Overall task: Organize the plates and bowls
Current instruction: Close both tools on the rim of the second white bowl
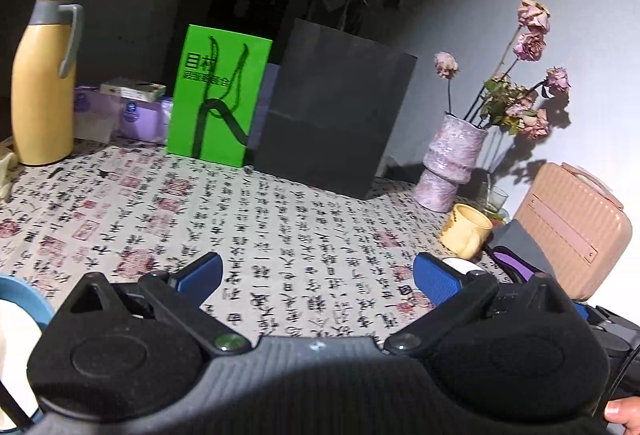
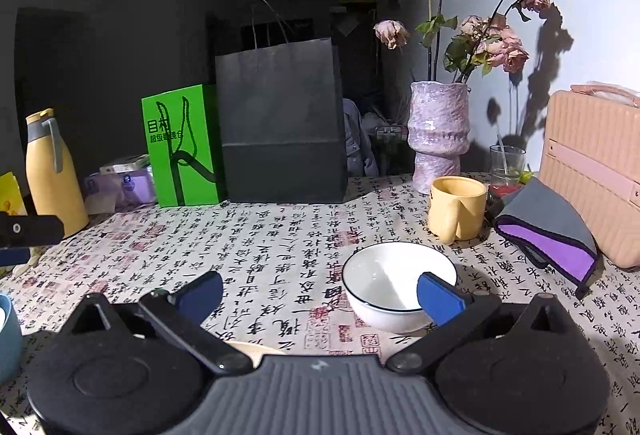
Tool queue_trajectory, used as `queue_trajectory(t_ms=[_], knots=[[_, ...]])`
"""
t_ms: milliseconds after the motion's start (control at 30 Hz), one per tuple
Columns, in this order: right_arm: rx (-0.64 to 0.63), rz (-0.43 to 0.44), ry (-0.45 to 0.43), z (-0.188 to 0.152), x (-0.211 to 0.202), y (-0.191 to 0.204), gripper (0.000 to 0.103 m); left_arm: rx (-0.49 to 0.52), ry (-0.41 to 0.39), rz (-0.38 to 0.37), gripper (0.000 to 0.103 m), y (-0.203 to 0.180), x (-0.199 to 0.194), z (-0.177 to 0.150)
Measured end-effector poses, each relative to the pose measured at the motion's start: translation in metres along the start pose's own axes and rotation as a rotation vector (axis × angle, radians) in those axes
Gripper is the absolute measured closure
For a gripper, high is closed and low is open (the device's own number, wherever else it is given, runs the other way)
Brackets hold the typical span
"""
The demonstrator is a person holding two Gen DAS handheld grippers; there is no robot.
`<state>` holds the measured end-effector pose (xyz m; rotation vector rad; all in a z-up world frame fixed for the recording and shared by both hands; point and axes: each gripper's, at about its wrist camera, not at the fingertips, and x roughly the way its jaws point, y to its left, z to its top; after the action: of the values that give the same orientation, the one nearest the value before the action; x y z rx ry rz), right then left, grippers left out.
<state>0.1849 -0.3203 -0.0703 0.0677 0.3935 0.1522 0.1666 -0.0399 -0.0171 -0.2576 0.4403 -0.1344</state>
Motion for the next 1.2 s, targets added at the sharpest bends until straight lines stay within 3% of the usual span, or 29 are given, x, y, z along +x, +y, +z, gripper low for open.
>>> queue_trajectory(t_ms=[767, 1200], knots=[[0.058, -0.027, 0.051, 0.019, 0.023, -0.047, 0.000, 0.062, 0.083, -0.063, 0.000, -0.062, 0.063, 0.015], [0.111, -0.073, 0.156, 0.033, 0.057, -0.071, 0.000, 0.106, 0.142, -0.052, 0.000, -0.099, 0.105, 0.023]])
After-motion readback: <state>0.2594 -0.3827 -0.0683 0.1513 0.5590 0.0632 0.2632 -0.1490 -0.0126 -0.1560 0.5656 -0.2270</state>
